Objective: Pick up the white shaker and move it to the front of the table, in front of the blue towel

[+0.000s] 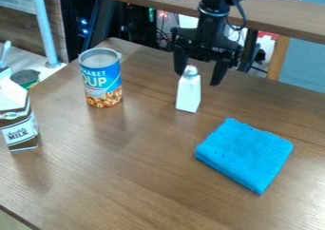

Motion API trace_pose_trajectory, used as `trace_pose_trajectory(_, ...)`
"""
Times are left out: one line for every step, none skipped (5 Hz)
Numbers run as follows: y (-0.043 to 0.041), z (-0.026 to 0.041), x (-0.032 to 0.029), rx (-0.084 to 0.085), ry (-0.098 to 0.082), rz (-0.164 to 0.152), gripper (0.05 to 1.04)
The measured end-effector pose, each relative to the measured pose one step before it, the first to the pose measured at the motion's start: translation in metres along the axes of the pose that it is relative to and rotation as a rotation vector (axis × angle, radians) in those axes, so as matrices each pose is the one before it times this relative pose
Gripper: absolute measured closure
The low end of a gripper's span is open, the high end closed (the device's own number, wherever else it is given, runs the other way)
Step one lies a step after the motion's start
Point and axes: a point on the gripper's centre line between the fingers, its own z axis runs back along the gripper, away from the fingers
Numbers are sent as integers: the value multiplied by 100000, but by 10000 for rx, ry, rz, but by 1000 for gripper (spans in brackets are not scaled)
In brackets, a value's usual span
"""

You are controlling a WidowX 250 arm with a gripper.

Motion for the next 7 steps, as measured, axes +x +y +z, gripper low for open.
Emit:
trace_pose_trajectory(405, -960, 682, 470, 65, -603, 83)
trace_pose_trajectory(881, -913, 716, 62, 89, 1, 83)
trace_pose_trajectory(724, -1284, 481, 148, 177, 139, 83)
trace_pose_trajectory(-95, -1186, 572, 181, 157, -21, 83)
trace_pose_trajectory(-230, -326, 695, -131, -192, 246, 123)
trace_pose_trajectory(-268, 25, -120, -241, 149, 229, 378)
trace_pose_trajectory(-213, -81, -251, -168, 154, 114, 420)
